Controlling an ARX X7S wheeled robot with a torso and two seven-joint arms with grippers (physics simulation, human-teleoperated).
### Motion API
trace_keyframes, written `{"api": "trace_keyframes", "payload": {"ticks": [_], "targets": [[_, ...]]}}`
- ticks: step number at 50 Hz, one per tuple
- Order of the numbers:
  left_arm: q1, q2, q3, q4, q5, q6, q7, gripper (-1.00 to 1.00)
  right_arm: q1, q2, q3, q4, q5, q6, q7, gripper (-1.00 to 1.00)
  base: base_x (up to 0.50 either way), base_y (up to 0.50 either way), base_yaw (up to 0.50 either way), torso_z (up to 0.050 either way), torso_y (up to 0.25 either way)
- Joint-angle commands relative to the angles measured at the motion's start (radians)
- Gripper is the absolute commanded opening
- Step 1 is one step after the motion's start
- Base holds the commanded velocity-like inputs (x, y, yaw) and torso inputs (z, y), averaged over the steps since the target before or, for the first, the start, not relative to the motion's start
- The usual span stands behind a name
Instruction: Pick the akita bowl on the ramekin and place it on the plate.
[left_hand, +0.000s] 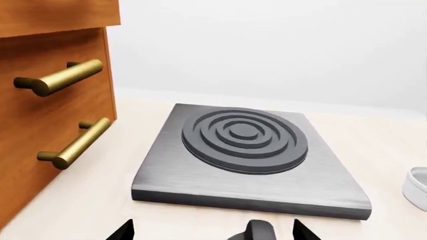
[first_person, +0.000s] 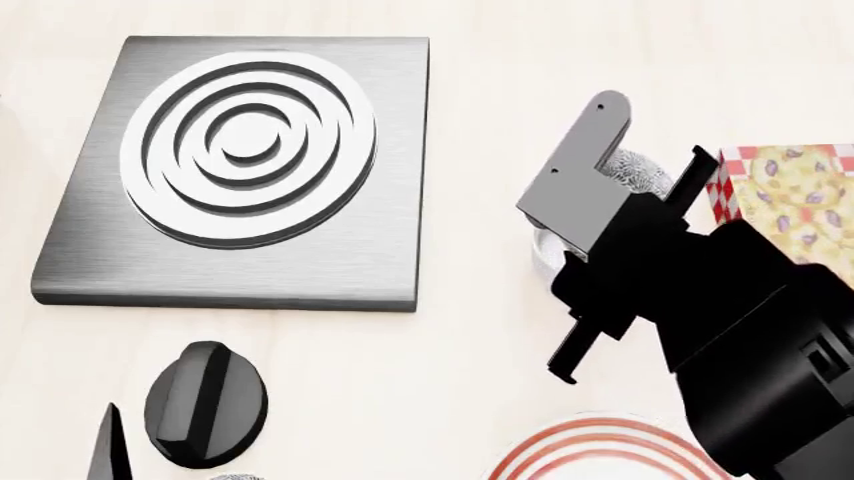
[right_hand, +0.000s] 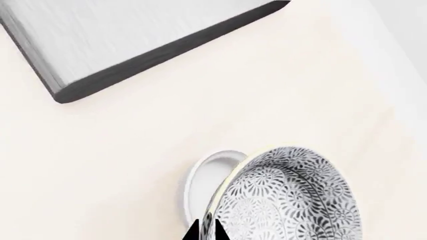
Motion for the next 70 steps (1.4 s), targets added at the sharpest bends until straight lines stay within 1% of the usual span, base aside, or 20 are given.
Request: {"api": "trace_keyframes", "payload": {"ticks": [1,9,27,42,57,70], "targets": [[0.0,-0.003,0.003,0.0,-0.006,0.003,-0.001,1.0,0.023,0.069,-0.039,-0.154,-0.009,0.105,-0.046,-1.0,0.0,0.0,0.0,0.0,0.0],[0.001,-0.005,0.006,0.0,-0.007,0.004,-0.003,1.0,0.043,0.114,-0.052,-0.252,-0.008,0.16,-0.066,-1.0,0.0,0.0,0.0,0.0,0.0],[0.003,-0.011,0.01,0.007,-0.014,0.003,-0.009,1.0,0.033,0.206,-0.081,-0.437,0.008,0.217,-0.101,-1.0,0.0,0.0,0.0,0.0,0.0],[0.004,-0.014,0.017,0.008,-0.011,0.007,-0.013,1.0,-0.017,0.341,-0.057,-0.637,0.054,0.286,-0.087,-1.0,0.0,0.0,0.0,0.0,0.0],[0.002,-0.018,0.022,0.006,-0.012,0.009,-0.018,1.0,-0.065,0.424,-0.031,-0.739,0.094,0.313,-0.065,-1.0,0.0,0.0,0.0,0.0,0.0],[0.001,-0.021,0.025,0.007,-0.014,0.008,-0.023,1.0,-0.094,0.465,-0.016,-0.802,0.133,0.337,-0.06,-1.0,0.0,0.0,0.0,0.0,0.001]]}}
